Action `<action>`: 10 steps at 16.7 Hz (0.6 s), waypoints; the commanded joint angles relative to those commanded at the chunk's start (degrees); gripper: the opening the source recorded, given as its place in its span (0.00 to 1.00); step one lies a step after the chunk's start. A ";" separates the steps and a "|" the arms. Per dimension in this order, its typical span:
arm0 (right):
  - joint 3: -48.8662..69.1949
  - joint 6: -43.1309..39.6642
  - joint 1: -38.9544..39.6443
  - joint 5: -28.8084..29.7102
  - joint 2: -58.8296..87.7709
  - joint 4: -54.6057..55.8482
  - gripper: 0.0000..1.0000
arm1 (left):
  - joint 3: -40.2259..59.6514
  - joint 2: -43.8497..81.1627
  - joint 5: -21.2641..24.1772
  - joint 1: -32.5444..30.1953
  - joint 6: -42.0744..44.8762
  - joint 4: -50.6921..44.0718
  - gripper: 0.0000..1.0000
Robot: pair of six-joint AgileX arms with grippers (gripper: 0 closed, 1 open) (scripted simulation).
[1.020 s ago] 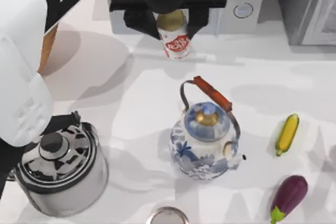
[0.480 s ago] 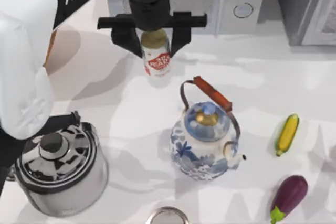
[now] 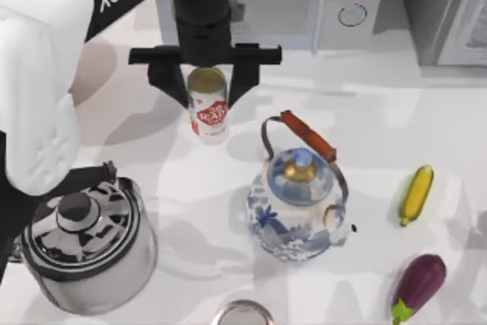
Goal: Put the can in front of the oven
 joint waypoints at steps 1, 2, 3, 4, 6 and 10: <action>0.00 0.00 0.00 0.00 0.00 0.00 1.00 | 0.00 0.00 0.00 0.00 0.00 0.00 0.08; 0.00 0.00 0.00 0.00 0.00 0.00 1.00 | 0.00 0.00 0.00 0.00 0.00 0.00 0.15; 0.00 0.00 0.00 0.00 0.00 0.00 1.00 | 0.00 0.00 0.00 0.00 0.00 0.00 0.23; 0.00 0.00 0.00 0.00 0.00 0.00 1.00 | 0.00 0.00 0.00 0.00 0.00 0.00 0.30; 0.00 0.00 0.00 0.00 0.00 0.00 1.00 | 0.00 0.00 0.00 0.00 0.00 0.00 0.45; 0.00 0.00 0.00 0.00 0.00 0.00 1.00 | 0.00 0.00 0.00 0.00 0.00 0.00 0.75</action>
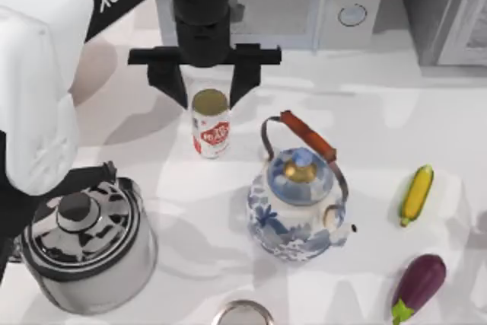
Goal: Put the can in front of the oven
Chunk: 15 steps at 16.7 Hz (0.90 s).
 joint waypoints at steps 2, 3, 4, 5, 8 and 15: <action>0.00 0.00 0.00 0.00 0.00 0.00 1.00 | 0.00 0.00 0.00 0.00 0.00 0.00 0.90; 0.00 0.00 0.00 0.00 0.00 0.00 1.00 | 0.00 0.00 0.00 0.00 0.00 0.00 0.98; 0.00 0.00 0.00 0.00 0.00 0.00 1.00 | 0.00 0.00 0.00 0.00 0.00 0.00 1.00; 0.00 0.00 0.00 0.00 0.00 0.00 1.00 | 0.00 0.00 0.00 0.00 0.00 0.00 1.00; 0.00 0.00 0.00 0.00 0.00 0.00 1.00 | 0.00 0.00 0.00 0.00 0.00 0.00 1.00; 0.00 0.00 0.00 0.00 0.00 0.00 1.00 | 1.93 -0.23 -0.02 -0.59 0.83 0.08 1.00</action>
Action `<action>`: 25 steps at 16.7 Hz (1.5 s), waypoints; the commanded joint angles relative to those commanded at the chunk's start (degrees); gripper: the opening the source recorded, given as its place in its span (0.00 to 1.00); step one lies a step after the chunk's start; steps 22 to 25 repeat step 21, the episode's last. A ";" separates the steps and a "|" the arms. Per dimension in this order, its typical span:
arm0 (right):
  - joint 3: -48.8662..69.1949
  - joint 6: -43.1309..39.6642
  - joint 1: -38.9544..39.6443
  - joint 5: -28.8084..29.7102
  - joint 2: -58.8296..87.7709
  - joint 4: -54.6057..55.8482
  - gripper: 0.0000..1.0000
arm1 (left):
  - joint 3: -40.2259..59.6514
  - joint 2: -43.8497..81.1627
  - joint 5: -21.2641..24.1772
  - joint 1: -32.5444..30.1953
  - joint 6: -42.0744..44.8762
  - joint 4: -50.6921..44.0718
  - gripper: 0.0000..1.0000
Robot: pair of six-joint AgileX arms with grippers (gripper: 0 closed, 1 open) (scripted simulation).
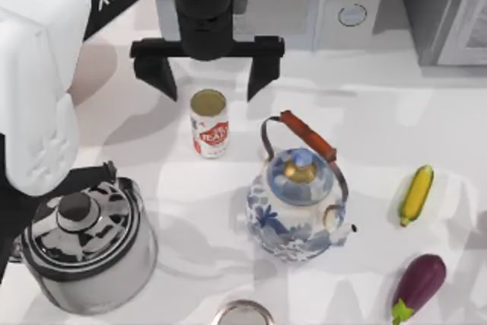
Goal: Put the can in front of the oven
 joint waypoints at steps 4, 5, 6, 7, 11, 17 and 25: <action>0.00 0.00 0.00 0.00 0.00 0.00 1.00 | 7.62 -0.64 -0.24 -2.14 3.02 -0.22 1.00; 0.00 0.00 0.00 0.00 0.00 0.00 1.00 | 9.68 -0.76 -0.32 -2.79 3.74 -0.44 1.00; 0.00 0.00 0.00 0.00 0.00 0.00 1.00 | 11.61 -0.86 -0.40 -3.43 4.36 -0.74 1.00; 0.00 0.00 0.00 0.00 0.00 0.00 1.00 | 13.38 -0.92 -0.50 -4.00 4.85 -1.13 1.00; 0.00 0.00 0.00 0.00 0.00 0.00 1.00 | 17.67 -0.45 -0.81 -4.65 4.93 -3.81 1.00; 0.00 0.00 0.00 0.00 0.00 0.00 1.00 | 14.98 2.58 -0.26 -0.95 0.53 -10.24 1.00; 0.00 0.00 0.00 0.00 0.00 0.00 1.00 | 13.16 3.47 0.06 0.35 -0.87 -11.92 1.00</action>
